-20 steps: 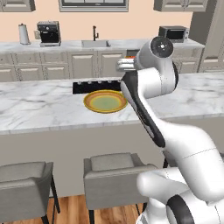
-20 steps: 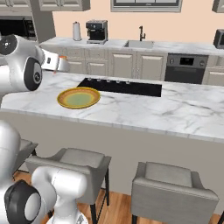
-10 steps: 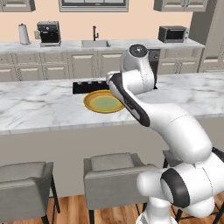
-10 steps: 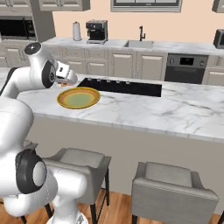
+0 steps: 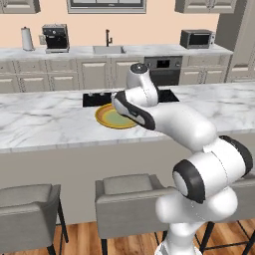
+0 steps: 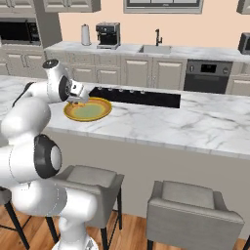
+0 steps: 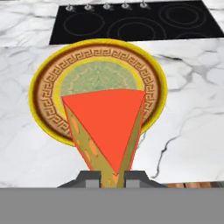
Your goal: Take the cheese, chicken drumstick, and squash from the fridge and place them on the plate on the dining counter to create an appetizer plate.
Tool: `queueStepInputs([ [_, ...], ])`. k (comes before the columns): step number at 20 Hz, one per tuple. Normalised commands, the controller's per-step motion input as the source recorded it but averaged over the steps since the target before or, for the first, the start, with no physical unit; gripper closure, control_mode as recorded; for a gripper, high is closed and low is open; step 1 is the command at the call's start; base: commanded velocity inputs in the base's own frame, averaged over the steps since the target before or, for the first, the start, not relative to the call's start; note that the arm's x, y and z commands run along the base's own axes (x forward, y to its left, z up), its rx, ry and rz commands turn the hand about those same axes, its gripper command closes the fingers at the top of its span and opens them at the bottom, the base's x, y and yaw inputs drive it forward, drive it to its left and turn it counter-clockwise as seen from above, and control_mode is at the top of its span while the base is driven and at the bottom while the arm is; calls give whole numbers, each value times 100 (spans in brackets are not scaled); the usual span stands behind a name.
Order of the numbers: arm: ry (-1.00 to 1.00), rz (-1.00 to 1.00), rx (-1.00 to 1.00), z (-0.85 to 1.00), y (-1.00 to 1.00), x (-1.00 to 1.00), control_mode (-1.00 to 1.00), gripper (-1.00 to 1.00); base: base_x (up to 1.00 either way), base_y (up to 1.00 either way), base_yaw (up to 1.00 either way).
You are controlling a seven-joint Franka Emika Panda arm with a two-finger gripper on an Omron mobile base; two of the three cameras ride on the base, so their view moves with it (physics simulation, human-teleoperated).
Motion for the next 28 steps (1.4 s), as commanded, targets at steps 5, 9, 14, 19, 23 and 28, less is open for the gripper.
queueStepInputs([
  [5,1,0,0,-50,10,78,-100,100,0,0,0],
  [9,0,0,0,-48,0,83,-100,100,0,0,0],
  [14,-3,0,0,-32,0,69,-100,100,0,0,0],
  [19,-8,0,0,-21,0,60,-100,100,0,0,0],
  [23,-3,0,0,-27,1,47,-100,100,0,0,0],
  [28,0,0,0,-25,0,28,-100,100,0,0,0],
])
